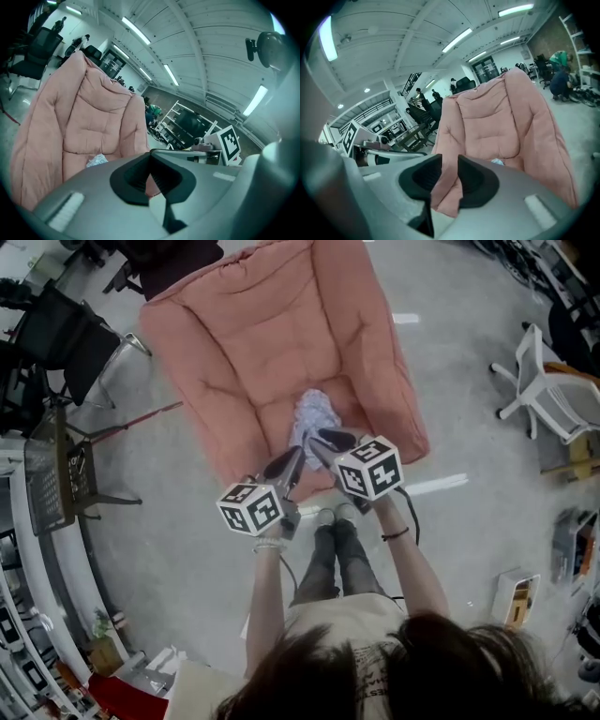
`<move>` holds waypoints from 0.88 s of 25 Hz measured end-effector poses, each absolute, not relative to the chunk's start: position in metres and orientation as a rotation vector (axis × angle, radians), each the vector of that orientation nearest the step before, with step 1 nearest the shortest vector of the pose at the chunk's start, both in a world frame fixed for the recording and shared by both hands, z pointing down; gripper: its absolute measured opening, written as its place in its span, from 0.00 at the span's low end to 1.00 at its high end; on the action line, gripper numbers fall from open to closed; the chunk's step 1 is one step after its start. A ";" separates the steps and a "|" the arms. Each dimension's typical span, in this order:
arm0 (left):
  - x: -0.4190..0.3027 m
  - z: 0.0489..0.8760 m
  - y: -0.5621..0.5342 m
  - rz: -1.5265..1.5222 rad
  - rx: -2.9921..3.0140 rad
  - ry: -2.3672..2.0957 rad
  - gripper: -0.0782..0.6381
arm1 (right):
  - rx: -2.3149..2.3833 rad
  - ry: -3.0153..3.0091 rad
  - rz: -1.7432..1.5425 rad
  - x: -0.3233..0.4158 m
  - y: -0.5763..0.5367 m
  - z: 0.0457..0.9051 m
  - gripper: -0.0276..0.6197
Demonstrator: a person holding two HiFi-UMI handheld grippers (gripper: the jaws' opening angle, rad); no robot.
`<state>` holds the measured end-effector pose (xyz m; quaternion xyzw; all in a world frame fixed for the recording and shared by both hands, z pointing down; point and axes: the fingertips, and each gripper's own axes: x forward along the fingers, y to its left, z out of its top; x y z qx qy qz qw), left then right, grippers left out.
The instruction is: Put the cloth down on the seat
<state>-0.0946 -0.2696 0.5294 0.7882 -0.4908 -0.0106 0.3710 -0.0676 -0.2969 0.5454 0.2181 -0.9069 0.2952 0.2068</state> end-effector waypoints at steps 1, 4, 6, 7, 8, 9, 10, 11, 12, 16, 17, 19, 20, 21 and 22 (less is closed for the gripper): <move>-0.094 0.523 -0.269 -0.033 2.030 -1.261 0.10 | 0.614 -2.535 0.812 -0.067 -0.295 0.538 0.21; -0.092 0.502 -0.267 -0.053 2.061 -1.262 0.10 | 0.642 -2.564 0.802 -0.065 -0.293 0.517 0.20; -0.090 0.489 -0.264 -0.060 2.085 -1.261 0.10 | 0.660 -2.589 0.811 -0.063 -0.291 0.504 0.19; -0.089 0.483 -0.263 -0.063 2.098 -1.260 0.10 | 0.667 -2.604 0.810 -0.062 -0.290 0.497 0.19; -0.088 0.476 -0.260 -0.065 2.111 -1.258 0.10 | 0.673 -2.619 0.806 -0.060 -0.288 0.491 0.19; -0.086 0.470 -0.257 -0.068 2.124 -1.257 0.10 | 0.678 -2.636 0.800 -0.058 -0.286 0.483 0.18; -0.084 0.464 -0.254 -0.070 2.137 -1.256 0.10 | 0.686 -2.656 0.797 -0.056 -0.283 0.475 0.18; -0.082 0.458 -0.252 -0.073 2.149 -1.257 0.10 | 0.693 -2.680 0.797 -0.054 -0.281 0.467 0.18; -0.082 0.452 -0.250 -0.078 2.159 -1.260 0.10 | 0.700 -2.705 0.798 -0.052 -0.280 0.459 0.17; -0.082 0.433 -0.247 -0.103 2.202 -1.271 0.10 | 0.718 -2.790 0.779 -0.044 -0.275 0.432 0.14; -0.082 0.429 -0.247 -0.104 2.213 -1.273 0.10 | 0.725 -2.802 0.772 -0.042 -0.275 0.426 0.12; -0.083 0.421 -0.247 -0.106 2.232 -1.274 0.10 | 0.739 -2.818 0.759 -0.039 -0.274 0.418 0.11; -0.083 0.417 -0.247 -0.107 2.240 -1.274 0.10 | 0.744 -2.823 0.754 -0.037 -0.274 0.415 0.10; -0.083 0.414 -0.247 -0.107 2.249 -1.273 0.10 | 0.748 -2.828 0.750 -0.036 -0.273 0.413 0.09; -0.082 0.411 -0.248 -0.108 2.257 -1.271 0.10 | 0.751 -2.831 0.747 -0.035 -0.272 0.411 0.09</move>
